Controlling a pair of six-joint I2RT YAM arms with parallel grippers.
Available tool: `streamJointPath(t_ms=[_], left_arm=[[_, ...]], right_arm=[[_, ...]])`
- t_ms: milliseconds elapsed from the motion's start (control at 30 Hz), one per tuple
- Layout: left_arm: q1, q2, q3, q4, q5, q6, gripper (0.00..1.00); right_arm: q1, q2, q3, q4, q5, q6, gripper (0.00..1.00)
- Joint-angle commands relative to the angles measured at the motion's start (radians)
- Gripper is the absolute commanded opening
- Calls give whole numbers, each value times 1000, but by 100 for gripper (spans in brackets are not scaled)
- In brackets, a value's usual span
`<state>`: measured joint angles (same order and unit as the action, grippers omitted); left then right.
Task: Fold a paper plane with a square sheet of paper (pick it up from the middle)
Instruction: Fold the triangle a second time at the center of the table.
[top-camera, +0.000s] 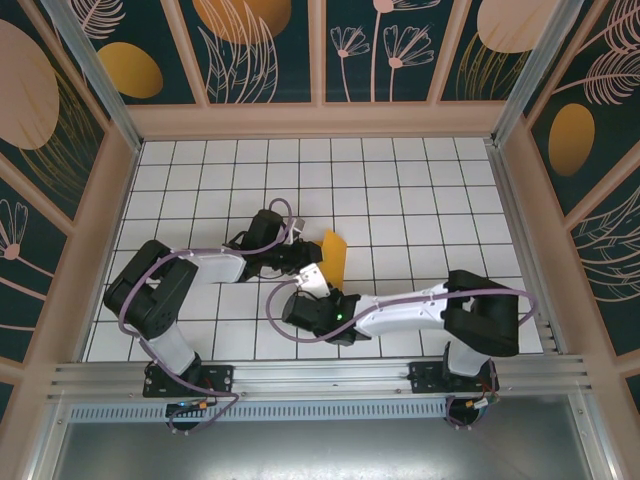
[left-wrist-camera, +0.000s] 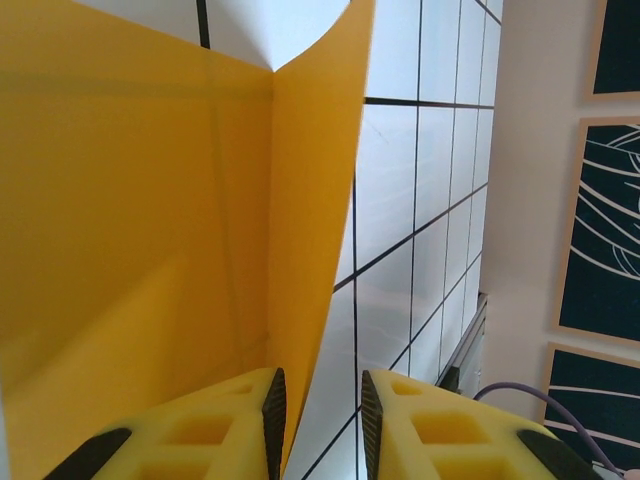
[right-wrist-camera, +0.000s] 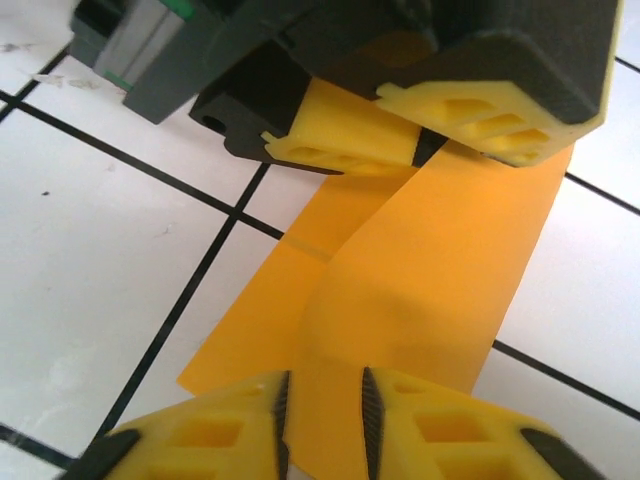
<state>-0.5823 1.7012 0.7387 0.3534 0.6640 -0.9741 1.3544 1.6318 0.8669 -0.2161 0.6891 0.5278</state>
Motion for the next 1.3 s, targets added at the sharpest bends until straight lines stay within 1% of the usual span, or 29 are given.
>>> streamJointPath(t_ms=[0,100,200,267,367,400,433,533,567,633,767,833,933,1100,1267], left_arm=[[4,-29,2,-27,-16,9,29],[3,-39,-1,-34,-29,11,30],[4,-65,-3,-68,-78,16,33],[3,-91,-6,-102,-130,22,41],[3,-135,-15,-163,-225,23,42],[3,-152,-23,-181,-258,20,44],[3,-171,-29,-198,-291,17,45],[3,-227,-60,-232,-369,1,45],[3,-243,-74,-233,-380,-6,43],[3,-280,-110,-218,-381,-23,39],[-3,-329,-173,-178,-334,-41,29],[-17,-339,-189,-167,-309,-38,27],[-52,-314,-193,-155,-278,-37,24],[-109,-245,-178,-129,-267,-40,22],[-153,-166,-123,-145,-277,-38,20]], right_arm=[[-25,-72,-37,43,-35,-5,19],[-47,-97,-58,67,-84,-31,7],[-71,-115,-83,117,-173,-58,1],[-95,-135,-106,152,-236,-64,0],[-158,-182,-155,232,-377,-78,0],[-186,-199,-175,267,-444,-82,0],[-215,-215,-196,300,-513,-82,0],[-278,-263,-259,366,-616,-68,0],[-298,-279,-274,384,-645,-65,0],[-343,-312,-314,425,-708,-53,0],[-410,-355,-379,491,-794,-32,0],[-450,-358,-404,526,-857,-25,0],[-488,-352,-429,559,-904,-16,0],[-536,-336,-450,584,-945,-8,0],[-581,-302,-448,593,-996,-10,0]])
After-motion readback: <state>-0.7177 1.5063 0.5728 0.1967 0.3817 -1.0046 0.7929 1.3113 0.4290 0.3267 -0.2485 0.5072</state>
